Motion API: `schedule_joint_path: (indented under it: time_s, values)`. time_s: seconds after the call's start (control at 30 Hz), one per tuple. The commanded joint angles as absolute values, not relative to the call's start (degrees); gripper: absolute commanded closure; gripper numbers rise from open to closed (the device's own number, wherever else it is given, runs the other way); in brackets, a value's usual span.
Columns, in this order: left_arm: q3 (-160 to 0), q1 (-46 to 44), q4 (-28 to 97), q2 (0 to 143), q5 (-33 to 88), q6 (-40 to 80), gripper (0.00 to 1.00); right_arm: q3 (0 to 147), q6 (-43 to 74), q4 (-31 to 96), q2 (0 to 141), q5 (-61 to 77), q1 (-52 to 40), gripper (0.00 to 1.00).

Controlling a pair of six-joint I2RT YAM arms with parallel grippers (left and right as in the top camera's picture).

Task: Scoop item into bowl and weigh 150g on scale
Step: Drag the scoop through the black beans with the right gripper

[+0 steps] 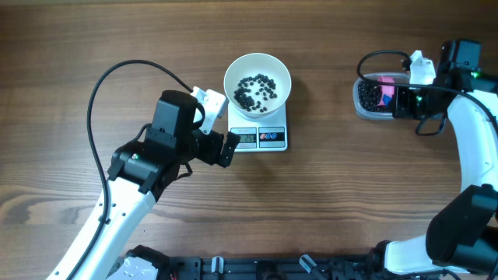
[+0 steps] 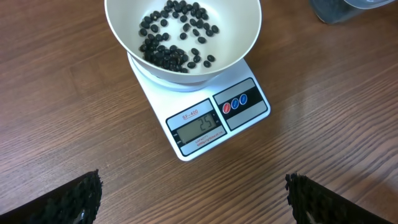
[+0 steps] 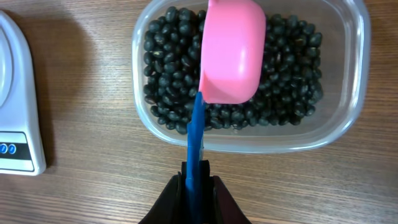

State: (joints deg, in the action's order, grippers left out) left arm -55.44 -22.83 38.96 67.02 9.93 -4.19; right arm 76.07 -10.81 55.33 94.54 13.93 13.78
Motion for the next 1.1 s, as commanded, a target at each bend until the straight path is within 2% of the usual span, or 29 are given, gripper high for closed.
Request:
schedule_joint_path:
  time_s: [0.0,1.07]
  values:
    - [-55.07,-23.14,38.76,67.18,10.85,-4.27,0.00,75.61,-11.86,56.21,95.37,17.06,13.04,0.96]
    - [-55.07,-23.14,38.76,67.18,10.83,-4.27,0.00,75.61,-11.33,56.27,95.37,20.69,13.15,0.96]
